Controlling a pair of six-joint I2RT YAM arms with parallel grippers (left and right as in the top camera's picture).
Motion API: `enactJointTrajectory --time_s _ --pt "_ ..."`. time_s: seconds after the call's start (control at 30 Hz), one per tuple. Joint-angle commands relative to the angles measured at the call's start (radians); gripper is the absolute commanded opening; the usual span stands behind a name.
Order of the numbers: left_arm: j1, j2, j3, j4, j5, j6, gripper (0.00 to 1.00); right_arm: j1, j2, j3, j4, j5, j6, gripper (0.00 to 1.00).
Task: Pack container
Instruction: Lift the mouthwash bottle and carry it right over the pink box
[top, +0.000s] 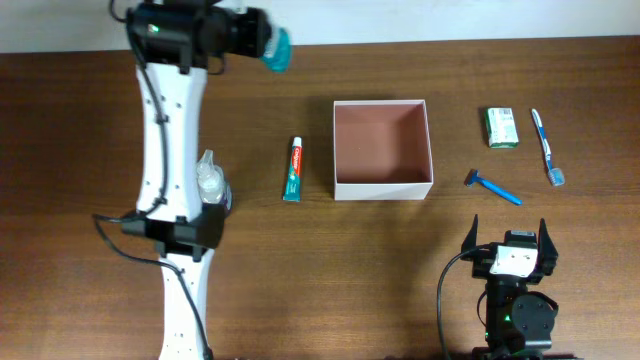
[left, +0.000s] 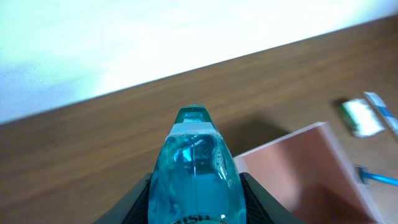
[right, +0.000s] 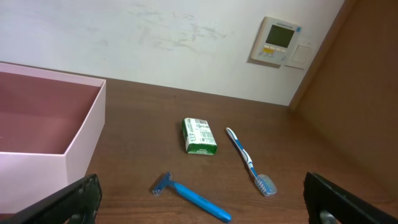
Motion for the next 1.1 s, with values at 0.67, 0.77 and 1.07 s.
enactJointTrajectory --time_s 0.67,0.77,1.07 --pt "-0.308 -0.033 -0.097 -0.021 -0.021 0.004 0.23 0.007 -0.006 -0.005 -0.008 0.020 0.005 0.99" --pt "-0.308 -0.033 -0.154 -0.013 -0.064 -0.020 0.21 0.007 -0.006 -0.005 -0.008 0.020 0.005 0.99" --pt "-0.309 -0.033 -0.290 0.023 -0.091 -0.113 0.20 0.007 -0.006 -0.005 -0.008 0.020 0.005 0.99"
